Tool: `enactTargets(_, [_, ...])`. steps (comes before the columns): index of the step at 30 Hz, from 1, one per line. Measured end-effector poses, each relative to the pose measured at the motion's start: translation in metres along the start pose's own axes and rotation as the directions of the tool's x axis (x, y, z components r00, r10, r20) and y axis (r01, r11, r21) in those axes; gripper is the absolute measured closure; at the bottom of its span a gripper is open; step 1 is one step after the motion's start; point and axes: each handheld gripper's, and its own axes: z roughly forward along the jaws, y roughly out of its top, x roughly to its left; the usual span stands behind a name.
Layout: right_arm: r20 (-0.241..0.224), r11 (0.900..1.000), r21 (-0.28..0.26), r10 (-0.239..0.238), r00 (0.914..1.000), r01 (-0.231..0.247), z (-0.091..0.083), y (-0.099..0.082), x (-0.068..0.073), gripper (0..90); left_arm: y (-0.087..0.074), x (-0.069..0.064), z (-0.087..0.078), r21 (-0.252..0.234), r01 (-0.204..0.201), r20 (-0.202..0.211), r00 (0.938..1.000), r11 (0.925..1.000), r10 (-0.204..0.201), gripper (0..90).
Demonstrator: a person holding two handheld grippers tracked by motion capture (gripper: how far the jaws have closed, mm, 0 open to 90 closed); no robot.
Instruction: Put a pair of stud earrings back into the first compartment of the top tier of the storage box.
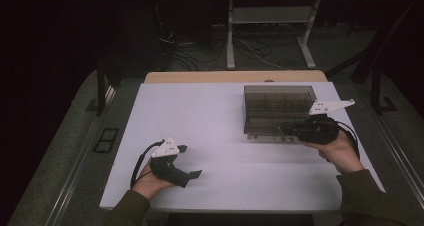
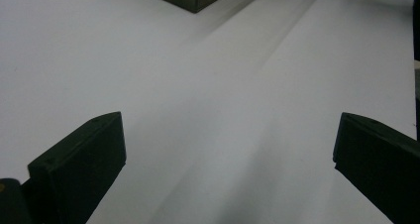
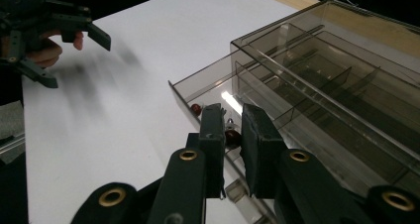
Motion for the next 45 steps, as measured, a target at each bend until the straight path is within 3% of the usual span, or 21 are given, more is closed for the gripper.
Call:
enactTargets(15, [0.016,0.9987,0.051,0.009,0.9998,-0.01,0.033,0.012,-0.01,78.4,0.0,0.0,0.0,-0.001,0.013,0.001,0.9999,0.9999,-0.013,0.0])
enactTargets(27, [0.014,0.9973,0.073,0.005,0.9999,-0.006,0.048,0.017,-0.01,75.1,0.001,0.001,0.003,0.003,0.016,0.006,0.9998,0.9999,-0.016,0.0])
enactTargets(33, [0.024,0.9983,0.054,0.022,0.9995,-0.023,0.043,0.017,-0.01,60.0,0.001,0.001,0.002,0.005,0.012,0.007,0.9999,0.9999,-0.012,0.0])
enactTargets(42, [0.018,0.9985,0.029,0.045,0.9988,-0.045,0.024,0.007,-0.002,48.8,0.0,0.0,0.001,-0.001,0.005,0.006,1.0,1.0,-0.005,0.0])
enactTargets(45, [0.02,0.9989,0.032,0.033,0.9993,-0.034,0.02,0.002,0.002,46.6,0.0,-0.001,0.001,-0.001,0.005,0.007,1.0,1.0,-0.005,0.0])
